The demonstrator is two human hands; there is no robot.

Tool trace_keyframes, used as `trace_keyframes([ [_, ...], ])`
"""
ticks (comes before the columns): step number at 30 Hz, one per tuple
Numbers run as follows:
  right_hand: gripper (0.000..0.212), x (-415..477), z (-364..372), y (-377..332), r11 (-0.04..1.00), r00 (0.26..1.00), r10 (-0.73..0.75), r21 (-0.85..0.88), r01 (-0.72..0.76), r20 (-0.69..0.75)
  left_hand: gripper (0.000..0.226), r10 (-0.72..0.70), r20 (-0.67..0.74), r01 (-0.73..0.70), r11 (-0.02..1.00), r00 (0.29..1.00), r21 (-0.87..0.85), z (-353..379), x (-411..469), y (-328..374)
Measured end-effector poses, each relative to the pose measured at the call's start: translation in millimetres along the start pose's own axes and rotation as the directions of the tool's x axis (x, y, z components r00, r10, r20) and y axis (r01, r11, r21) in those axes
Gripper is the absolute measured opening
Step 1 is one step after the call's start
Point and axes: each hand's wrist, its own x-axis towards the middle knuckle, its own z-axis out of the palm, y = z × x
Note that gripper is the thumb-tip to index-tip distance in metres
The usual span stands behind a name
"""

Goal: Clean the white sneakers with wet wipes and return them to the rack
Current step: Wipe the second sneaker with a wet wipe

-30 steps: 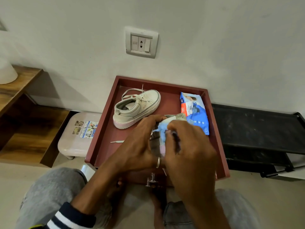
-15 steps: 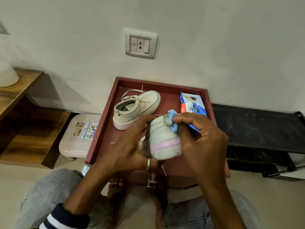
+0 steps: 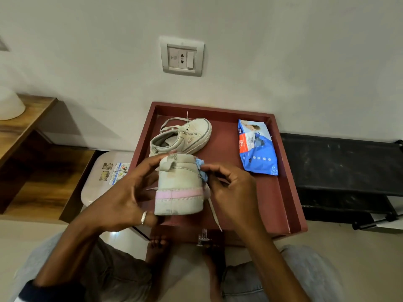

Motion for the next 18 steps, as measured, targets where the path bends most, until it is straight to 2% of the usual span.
trace_keyframes([
  [1, 0.031, 0, -2, 5, 0.999, 1.0, 0.031, 0.033, -0.031, 0.008, 0.108, -0.005, 0.036, 0.005, 1.0, 0.999, -0.012, 0, -2, 3],
  [2, 0.029, -1, -6, 4, 0.999, 1.0, 0.003, 0.035, -0.002, -0.016, 0.112, -0.027, 0.081, 0.031, 0.998, 0.996, -0.055, -2, -5, 7],
  [3, 0.025, 1, -2, -3, 0.997, 0.997, -0.072, 0.038, 0.073, -0.036, 0.114, -0.035, 0.129, 0.047, 0.995, 0.991, -0.093, -5, -9, 9],
  [6, 0.021, -1, 4, -15, 0.972, 0.972, -0.232, 0.013, 0.233, -0.024, 0.112, -0.002, 0.115, 0.019, 0.989, 0.993, -0.146, -4, -4, 12],
  [9, 0.026, 3, 6, 2, 0.996, 0.996, -0.091, -0.011, 0.091, -0.015, 0.098, 0.015, 0.005, -0.014, 0.982, 1.0, -0.186, 0, -5, 22],
  [11, 0.027, 5, 3, 4, 1.0, 1.0, -0.021, -0.003, 0.021, -0.008, 0.1, 0.024, 0.021, -0.02, 0.986, 0.999, -0.167, 0, -6, 26],
  [15, 0.021, -12, -3, -14, 0.978, 0.978, -0.207, 0.039, 0.207, -0.005, 0.112, -0.059, 0.063, 0.066, 0.99, 0.996, -0.122, -5, -6, 19],
  [18, 0.026, -12, -5, 5, 0.992, 0.992, -0.121, -0.032, 0.119, -0.042, 0.109, -0.069, 0.053, 0.076, 0.984, 0.996, -0.161, -4, -5, 22],
])
